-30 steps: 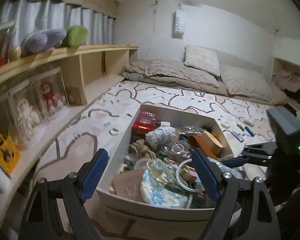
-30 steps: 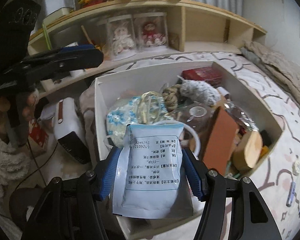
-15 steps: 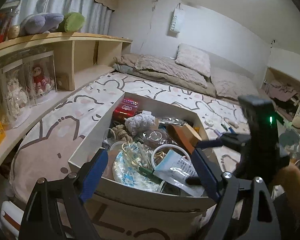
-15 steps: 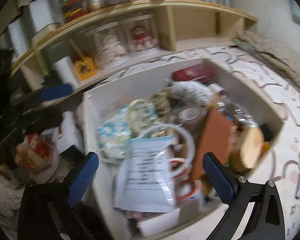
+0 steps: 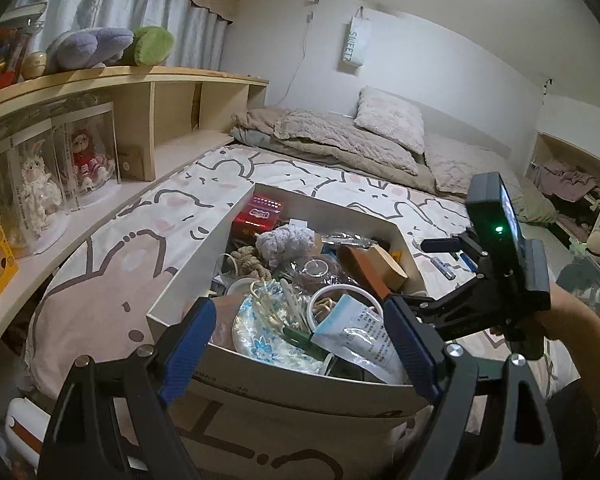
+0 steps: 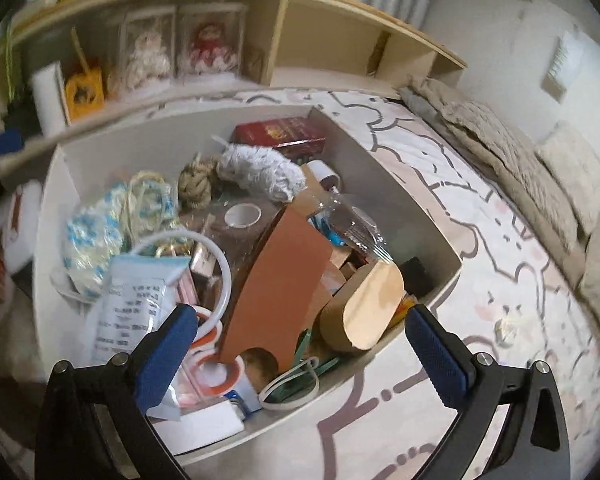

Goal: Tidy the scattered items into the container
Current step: 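Open the left tool dropping the clothespin while the right tool drops the packet, then withdraw both open tools from the storage box back toward the bed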

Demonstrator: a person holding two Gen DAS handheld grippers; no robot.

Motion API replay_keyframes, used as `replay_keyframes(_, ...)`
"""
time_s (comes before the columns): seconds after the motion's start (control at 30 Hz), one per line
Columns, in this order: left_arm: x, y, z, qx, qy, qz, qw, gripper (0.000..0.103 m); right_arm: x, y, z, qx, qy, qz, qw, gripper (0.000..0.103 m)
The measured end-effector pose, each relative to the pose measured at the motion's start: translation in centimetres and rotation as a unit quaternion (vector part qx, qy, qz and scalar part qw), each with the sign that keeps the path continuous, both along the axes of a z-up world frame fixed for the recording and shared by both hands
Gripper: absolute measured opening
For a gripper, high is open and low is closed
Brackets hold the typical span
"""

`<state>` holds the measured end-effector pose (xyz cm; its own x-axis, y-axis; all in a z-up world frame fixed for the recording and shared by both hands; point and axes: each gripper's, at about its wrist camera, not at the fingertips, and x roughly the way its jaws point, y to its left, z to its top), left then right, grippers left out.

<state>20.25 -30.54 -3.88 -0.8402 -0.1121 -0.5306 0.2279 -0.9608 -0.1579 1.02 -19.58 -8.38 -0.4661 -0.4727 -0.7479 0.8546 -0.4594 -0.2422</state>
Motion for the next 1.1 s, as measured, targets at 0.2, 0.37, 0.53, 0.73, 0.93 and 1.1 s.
replay_keyframes(0.2, 0.2, 0.1, -0.3, -0.007, -0.007, -0.006, 0.9999, 0.086, 0.9, -1.5, -0.4, 0.035, 0.032, 0.049, 0.998, 0.103)
replay_keyframes(0.37, 0.5, -0.2, -0.1, 0.002, -0.003, -0.004, 1.0, 0.086, 1.4, -2.3, -0.4, 0.031, 0.011, 0.065, 0.997, 0.103)
replay_keyframes(0.53, 0.4, -0.2, 0.1, 0.005, -0.001, -0.007, 1.0, 0.086, 1.3, -2.7, -0.2, 0.001, -0.056, 0.069, 0.996, 0.103)
replay_keyframes(0.73, 0.5, -0.2, 0.2, 0.011, 0.001, -0.008, 0.9999, 0.086, 2.2, -2.4, 0.4, -0.033, -0.138, 0.106, 0.984, 0.103)
replay_keyframes(0.93, 0.5, -0.3, 0.4, 0.013, 0.001, -0.006, 0.9999, 0.086, 3.9, -3.2, 0.5, -0.022, -0.119, 0.119, 0.986, 0.103)
replay_keyframes(1.1, 0.8, 0.1, 0.5, 0.007, 0.0, -0.008, 0.9999, 0.086, 2.6, -3.0, 0.1, 0.002, -0.073, 0.069, 0.995, 0.103)
